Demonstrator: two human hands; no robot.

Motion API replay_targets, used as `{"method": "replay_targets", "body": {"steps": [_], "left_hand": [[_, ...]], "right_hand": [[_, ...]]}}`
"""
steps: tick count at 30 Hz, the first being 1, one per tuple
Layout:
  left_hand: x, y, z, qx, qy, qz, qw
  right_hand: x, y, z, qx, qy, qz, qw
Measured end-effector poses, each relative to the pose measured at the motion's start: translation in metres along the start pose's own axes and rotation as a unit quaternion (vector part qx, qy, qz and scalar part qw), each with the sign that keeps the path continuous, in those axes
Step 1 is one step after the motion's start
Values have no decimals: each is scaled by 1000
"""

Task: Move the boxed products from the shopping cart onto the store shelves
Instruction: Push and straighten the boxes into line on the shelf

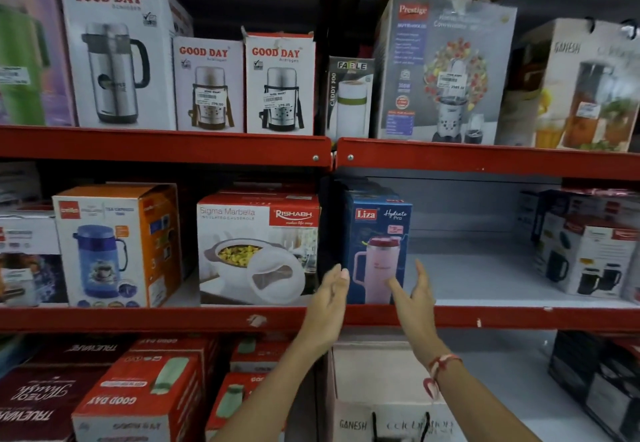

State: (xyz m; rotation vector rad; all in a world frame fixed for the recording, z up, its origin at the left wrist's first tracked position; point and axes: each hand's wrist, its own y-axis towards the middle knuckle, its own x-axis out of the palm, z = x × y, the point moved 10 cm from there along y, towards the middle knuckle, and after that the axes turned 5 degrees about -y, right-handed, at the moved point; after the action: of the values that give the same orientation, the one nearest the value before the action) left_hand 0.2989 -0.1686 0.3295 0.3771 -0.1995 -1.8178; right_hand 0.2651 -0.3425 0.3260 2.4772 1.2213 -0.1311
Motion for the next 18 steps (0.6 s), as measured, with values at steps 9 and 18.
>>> {"method": "replay_targets", "body": {"steps": [9,18], "left_hand": [[23,18,-40,-124,-42,-13,991],[0,1,-53,-124,-57,-3,991]], "right_hand": [[24,1,19,40,11,-165,985],[24,-7,21,38,7,-146,988]]}}
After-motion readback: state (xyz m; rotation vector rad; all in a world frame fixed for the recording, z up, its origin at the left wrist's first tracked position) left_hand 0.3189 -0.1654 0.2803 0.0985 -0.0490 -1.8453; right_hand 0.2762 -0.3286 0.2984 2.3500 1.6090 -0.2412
